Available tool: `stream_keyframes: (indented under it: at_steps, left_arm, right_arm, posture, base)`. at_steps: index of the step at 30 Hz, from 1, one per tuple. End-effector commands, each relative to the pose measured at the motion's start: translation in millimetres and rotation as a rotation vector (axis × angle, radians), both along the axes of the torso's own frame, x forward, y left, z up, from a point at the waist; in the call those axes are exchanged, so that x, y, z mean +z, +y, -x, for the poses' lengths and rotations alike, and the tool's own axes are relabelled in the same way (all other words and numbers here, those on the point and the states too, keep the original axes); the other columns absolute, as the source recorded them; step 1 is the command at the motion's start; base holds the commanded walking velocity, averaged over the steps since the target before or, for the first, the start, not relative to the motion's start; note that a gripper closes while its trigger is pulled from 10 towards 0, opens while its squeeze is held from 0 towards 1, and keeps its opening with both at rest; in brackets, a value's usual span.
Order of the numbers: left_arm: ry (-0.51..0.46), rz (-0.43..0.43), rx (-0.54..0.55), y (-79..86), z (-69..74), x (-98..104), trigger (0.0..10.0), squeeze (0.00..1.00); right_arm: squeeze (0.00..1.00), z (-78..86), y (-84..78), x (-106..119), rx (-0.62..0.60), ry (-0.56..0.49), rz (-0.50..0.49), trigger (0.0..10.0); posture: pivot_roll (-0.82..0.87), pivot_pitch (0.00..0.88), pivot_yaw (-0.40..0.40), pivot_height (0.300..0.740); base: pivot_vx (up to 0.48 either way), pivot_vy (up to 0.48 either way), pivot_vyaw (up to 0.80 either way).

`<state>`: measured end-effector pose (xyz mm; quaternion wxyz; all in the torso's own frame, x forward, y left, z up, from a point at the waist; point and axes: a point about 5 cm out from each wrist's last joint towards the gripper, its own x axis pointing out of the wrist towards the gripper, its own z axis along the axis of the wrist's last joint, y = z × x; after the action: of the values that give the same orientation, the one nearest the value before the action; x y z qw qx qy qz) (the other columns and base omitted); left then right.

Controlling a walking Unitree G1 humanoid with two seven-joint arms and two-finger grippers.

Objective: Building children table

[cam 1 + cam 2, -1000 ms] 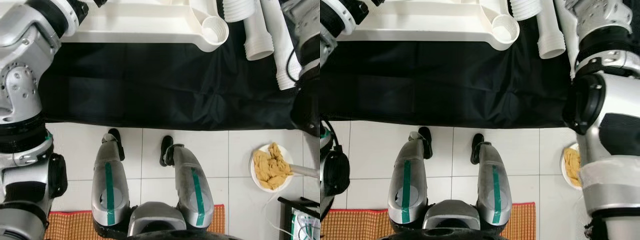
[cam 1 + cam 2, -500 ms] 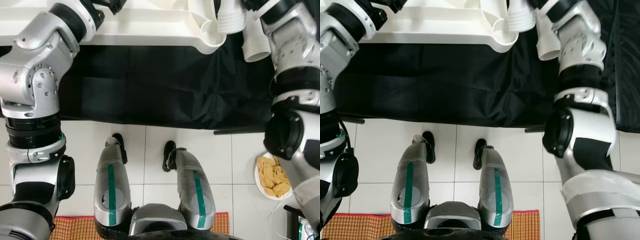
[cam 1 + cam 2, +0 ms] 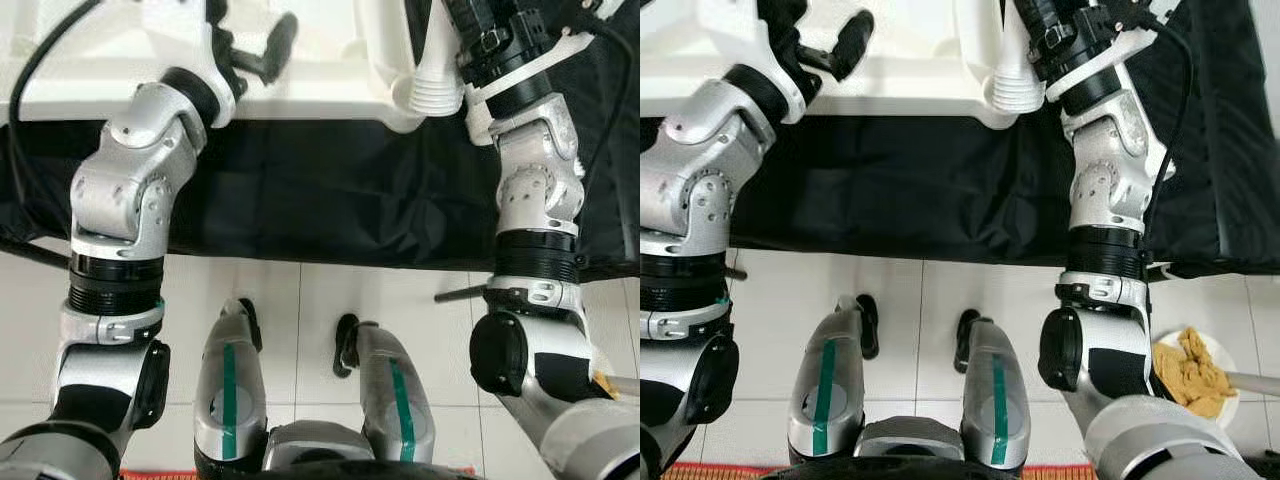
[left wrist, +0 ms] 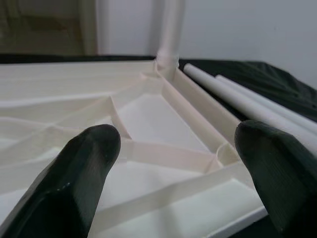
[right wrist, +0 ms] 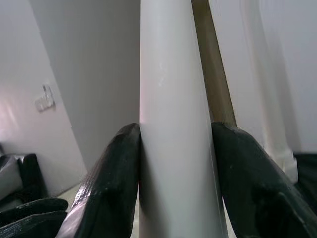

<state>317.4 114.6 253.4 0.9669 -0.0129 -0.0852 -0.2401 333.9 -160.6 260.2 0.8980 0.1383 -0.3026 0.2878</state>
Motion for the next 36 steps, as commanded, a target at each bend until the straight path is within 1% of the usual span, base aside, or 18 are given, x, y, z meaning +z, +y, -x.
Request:
stream_keyframes:
  at_steps: [1,6,9,11,17,20,22,24,25,26,27,28,29,31,32,33,35,36]
  left_arm:
    - [0.037,0.001,-0.005,-4.3,-1.9,-11.5,10.0,0.00]
    - [0.040,-0.014,0.004,-8.4,-6.8,-20.3,10.0,0.00]
    - [0.038,-0.001,0.004,-9.8,-10.6,-24.2,10.0,0.00]
    - [0.048,-0.013,0.006,-11.6,-12.3,-28.2,10.0,0.00]
    - [0.057,-0.023,-0.019,-11.5,-11.3,-34.7,10.0,0.00]
    - [0.040,-0.035,-0.049,-11.7,-8.4,-34.8,10.0,0.00]
    - [0.025,-0.025,-0.100,-14.2,-2.0,-31.9,10.0,0.00]
    - [0.022,-0.016,-0.118,-15.3,0.4,-30.9,10.0,0.00]
    - [0.040,0.034,-0.190,-20.9,6.2,-30.0,10.0,0.00]
    - [0.040,0.034,-0.190,-20.9,6.2,-30.0,10.0,0.00]
    - [0.051,0.055,-0.232,-23.8,9.1,-29.8,10.0,0.00]
    - [0.064,0.081,-0.314,-29.3,14.7,-28.4,10.0,0.00]
    - [0.064,0.081,-0.314,-29.3,14.7,-28.4,10.0,0.00]
    - [0.071,0.106,-0.396,-34.9,20.1,-25.3,10.0,0.00]
    - [0.071,0.106,-0.396,-34.9,20.1,-25.3,10.0,0.00]
    - [0.074,0.117,-0.427,-37.0,22.1,-23.9,10.0,0.00]
    - [0.082,0.163,-0.525,-43.0,27.1,-16.8,10.0,0.00]
    - [0.082,0.163,-0.525,-43.0,27.1,-16.8,10.0,0.00]
  right_arm:
    - [0.00,4.5,3.6,0.0,-0.023,-0.026,0.018,10.0]
    - [0.00,6.9,7.2,-10.1,-0.049,0.002,0.032,10.0]
    - [0.00,9.6,13.3,-19.0,-0.052,0.042,0.029,10.0]
    - [0.00,10.1,16.1,-23.3,-0.053,0.051,0.049,10.0]
    - [0.00,12.3,16.8,-34.5,-0.065,0.083,0.058,10.0]
    - [0.00,14.4,16.2,-39.0,-0.075,0.093,0.067,10.0]
    - [0.00,16.7,15.9,-41.1,-0.087,0.101,0.066,10.0]
    - [0.00,17.5,16.0,-41.9,-0.092,0.104,0.065,10.0]
    - [0.00,19.1,17.7,-46.6,-0.096,0.121,0.061,10.0]
    - [0.00,19.1,17.7,-46.6,-0.096,0.121,0.061,10.0]
    - [0.00,19.8,19.5,-49.3,-0.089,0.131,0.064,10.0]
    - [0.00,21.9,23.9,-54.1,-0.063,0.145,0.079,10.0]
    - [0.00,21.9,23.9,-54.1,-0.063,0.145,0.079,10.0]
    - [0.00,24.3,27.9,-58.4,-0.034,0.155,0.099,10.0]
    - [0.00,24.3,27.9,-58.4,-0.034,0.155,0.099,10.0]
    - [0.00,25.1,29.1,-60.0,-0.027,0.160,0.105,10.0]
    - [0.00,28.6,32.3,-64.4,0.011,0.169,0.139,10.0]
    - [0.00,28.6,32.3,-64.4,0.011,0.169,0.139,10.0]
  posture:
    - [0.05,0.047,-0.032,0.740]
    - [0.06,0.030,-0.047,0.740]
    - [0.05,0.020,-0.028,0.740]
    - [0.05,0.019,-0.027,0.740]
    - [0.04,0.028,-0.021,0.740]
    - [0.05,0.026,-0.028,0.740]
    - [0.05,0.018,-0.031,0.740]
    - [0.05,0.018,-0.031,0.740]
    - [0.06,0.014,-0.039,0.740]
    - [0.06,0.014,-0.039,0.740]
    - [0.06,0.014,-0.039,0.740]
    - [0.06,0.009,-0.048,0.740]
    - [0.06,0.009,-0.048,0.740]
    - [0.07,0.008,-0.058,0.740]
    - [0.07,0.008,-0.058,0.740]
    - [0.07,0.008,-0.058,0.740]
    - [0.08,0.008,-0.066,0.740]
    - [0.08,0.008,-0.066,0.740]
  base:
    - [0.000,0.000,0.00]
    - [0.000,0.000,0.00]
    - [0.000,0.000,0.00]
    - [0.000,0.000,0.00]
    - [0.000,0.000,0.00]
    - [0.000,0.000,0.00]
    - [0.000,0.000,0.00]
    - [0.000,0.000,0.00]
    - [0.000,0.000,0.00]
    - [0.000,0.000,0.00]
    - [0.000,0.000,0.00]
    - [0.000,0.000,0.00]
    - [0.000,0.000,0.00]
    - [0.000,0.000,0.00]
    - [0.000,0.000,0.00]
    - [0.000,0.000,0.00]
    - [0.000,0.000,0.00]
    - [0.000,0.000,0.00]
